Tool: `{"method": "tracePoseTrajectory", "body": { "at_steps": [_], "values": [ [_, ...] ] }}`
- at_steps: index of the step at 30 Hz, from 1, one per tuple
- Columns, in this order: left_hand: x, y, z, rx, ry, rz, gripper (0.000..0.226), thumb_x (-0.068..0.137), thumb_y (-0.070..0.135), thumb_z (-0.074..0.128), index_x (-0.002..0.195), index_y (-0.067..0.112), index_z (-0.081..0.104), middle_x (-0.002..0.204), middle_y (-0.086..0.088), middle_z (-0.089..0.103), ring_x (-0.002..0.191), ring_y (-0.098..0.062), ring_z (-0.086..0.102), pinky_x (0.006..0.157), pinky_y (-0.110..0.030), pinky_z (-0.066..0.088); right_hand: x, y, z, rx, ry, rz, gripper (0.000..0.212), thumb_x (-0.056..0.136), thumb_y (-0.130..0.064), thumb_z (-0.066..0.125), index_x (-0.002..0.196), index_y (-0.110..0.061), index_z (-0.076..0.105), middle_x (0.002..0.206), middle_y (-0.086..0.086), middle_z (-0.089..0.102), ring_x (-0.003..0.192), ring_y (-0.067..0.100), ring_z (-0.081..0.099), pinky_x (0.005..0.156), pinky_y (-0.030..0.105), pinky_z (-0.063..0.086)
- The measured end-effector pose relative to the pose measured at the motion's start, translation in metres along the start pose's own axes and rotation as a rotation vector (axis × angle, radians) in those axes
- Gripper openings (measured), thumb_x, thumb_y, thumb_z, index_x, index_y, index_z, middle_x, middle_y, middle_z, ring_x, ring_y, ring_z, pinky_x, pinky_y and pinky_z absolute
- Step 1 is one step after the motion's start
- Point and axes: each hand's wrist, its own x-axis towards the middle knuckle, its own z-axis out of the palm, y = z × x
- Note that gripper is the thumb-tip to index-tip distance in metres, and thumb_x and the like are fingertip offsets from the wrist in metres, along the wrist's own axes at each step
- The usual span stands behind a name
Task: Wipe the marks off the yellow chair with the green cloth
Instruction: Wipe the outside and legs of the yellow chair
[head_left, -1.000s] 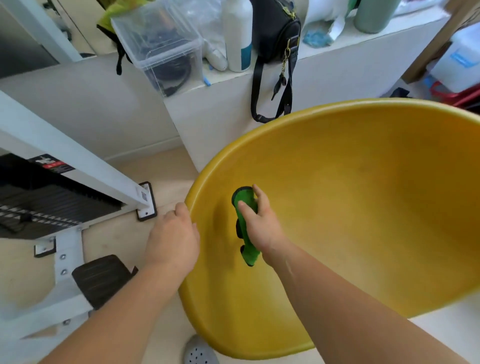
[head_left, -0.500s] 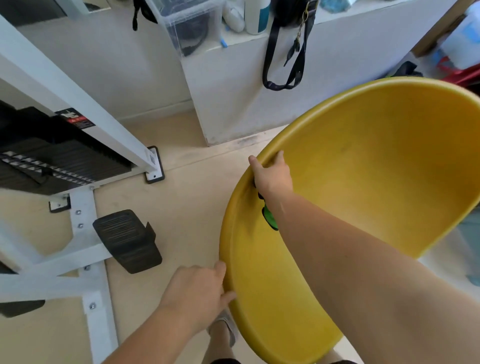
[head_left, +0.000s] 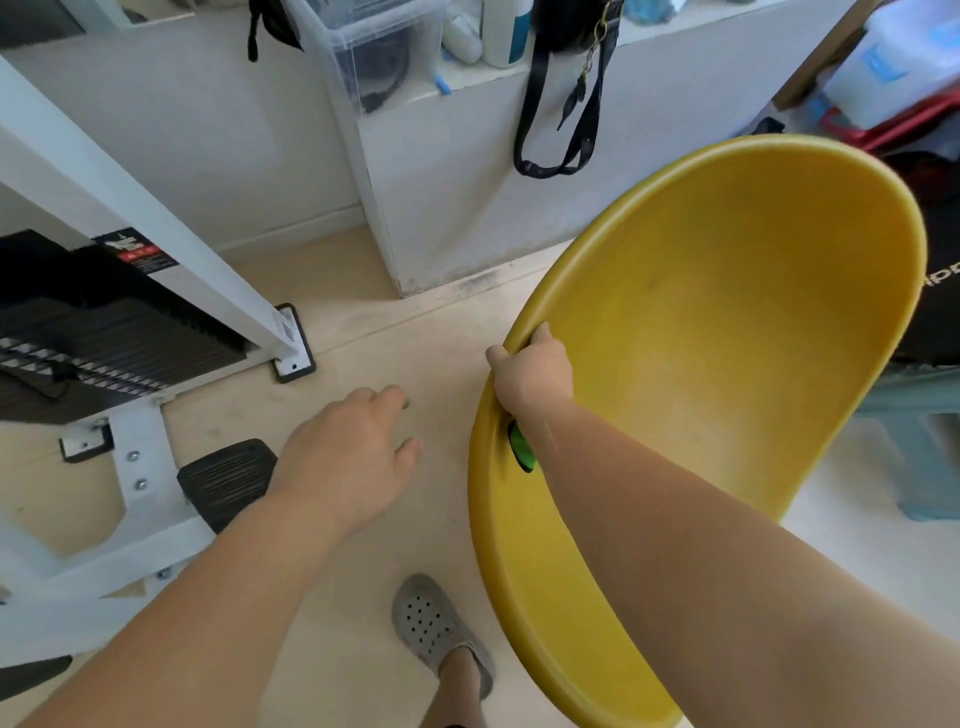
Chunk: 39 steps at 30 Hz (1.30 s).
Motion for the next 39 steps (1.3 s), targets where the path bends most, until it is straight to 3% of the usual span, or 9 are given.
{"method": "tracePoseTrajectory", "body": {
  "at_steps": [5,11,13,15,21,24,27,34,39],
  "values": [
    [-0.012,0.004,-0.006,0.056,0.003,0.035,0.053,0.094,0.049,0.05,0.14,0.026,0.036,0.131,-0.003,0.047,0.113,-0.026,0.051,0.087,-0.042,0.049,-0.071,0.04,0.009,-0.269,-0.078,-0.23,0.037,0.086,-0.043,0.065,0.1,-0.014,0.046,0.095,0.005,0.053,0.096,0.033,0.057,0.072,0.039,0.047],
    [-0.029,0.028,0.004,0.228,-0.086,0.28,0.081,0.09,0.046,0.06,0.154,0.038,0.01,0.162,-0.003,0.009,0.144,-0.026,0.023,0.115,-0.046,0.029,-0.163,0.133,-0.004,-0.491,-0.277,-0.43,0.076,0.086,-0.04,0.059,0.152,-0.012,0.037,0.115,0.001,0.057,0.12,0.024,0.049,0.089,0.03,0.046],
    [-0.028,0.041,0.006,0.387,-0.154,0.36,0.089,0.09,0.046,0.061,0.153,0.042,-0.001,0.164,0.002,-0.01,0.15,-0.026,0.007,0.121,-0.049,0.012,-0.173,0.159,-0.021,-0.559,-0.355,-0.467,0.083,0.087,-0.041,0.056,0.159,-0.013,0.026,0.127,0.001,0.057,0.128,0.024,0.044,0.101,0.031,0.044],
    [-0.019,0.051,0.009,0.535,-0.188,0.419,0.094,0.088,0.046,0.062,0.153,0.043,-0.007,0.163,0.005,-0.019,0.152,-0.025,-0.004,0.121,-0.053,0.001,-0.171,0.175,-0.037,-0.608,-0.386,-0.515,0.08,0.087,-0.04,0.057,0.157,-0.013,0.029,0.128,0.001,0.057,0.124,0.024,0.045,0.093,0.029,0.042],
    [0.009,0.111,0.05,0.754,-0.287,0.554,0.085,0.089,0.063,0.049,0.156,0.037,0.002,0.165,0.003,-0.01,0.152,-0.023,-0.008,0.118,-0.061,0.001,-0.171,0.252,-0.093,-0.715,-0.433,-0.579,0.083,0.084,-0.041,0.06,0.158,-0.018,0.03,0.132,-0.002,0.059,0.113,0.021,0.046,0.09,0.034,0.05],
    [0.017,0.145,0.064,0.738,-0.302,0.605,0.073,0.091,0.068,0.04,0.154,0.034,0.022,0.164,0.002,0.016,0.152,-0.02,0.004,0.119,-0.06,0.001,-0.17,0.292,-0.127,-0.726,-0.447,-0.601,0.077,0.081,-0.037,0.06,0.153,-0.024,0.037,0.12,-0.008,0.06,0.094,0.016,0.036,0.074,0.03,0.044],
    [0.011,0.171,0.082,0.695,-0.282,0.655,0.065,0.089,0.07,0.039,0.142,0.034,0.044,0.144,0.007,0.045,0.144,-0.017,0.029,0.121,-0.053,0.002,-0.168,0.329,-0.157,-0.739,-0.473,-0.618,0.074,0.08,-0.033,0.058,0.151,-0.026,0.039,0.122,-0.012,0.061,0.094,0.019,0.04,0.077,0.034,0.049],
    [-0.071,0.187,0.147,0.567,-0.184,0.552,0.065,0.081,0.077,0.027,0.121,0.035,0.056,0.115,0.01,0.055,0.118,-0.018,0.048,0.116,-0.051,0.019,-0.167,0.389,-0.211,-0.953,-0.587,-0.781,0.078,0.082,-0.036,0.063,0.155,-0.024,0.035,0.127,-0.006,0.063,0.105,0.024,0.047,0.085,0.042,0.051],
    [-0.128,0.203,0.199,0.466,0.032,0.527,0.062,0.083,0.074,0.025,0.089,0.026,0.063,0.079,0.005,0.049,0.079,-0.022,0.051,0.08,-0.042,0.043,-0.151,0.418,-0.262,-1.047,-0.583,-0.908,0.069,0.087,-0.033,0.06,0.153,-0.031,0.041,0.129,-0.009,0.065,0.11,0.025,0.049,0.079,0.035,0.044]
  ]
}}
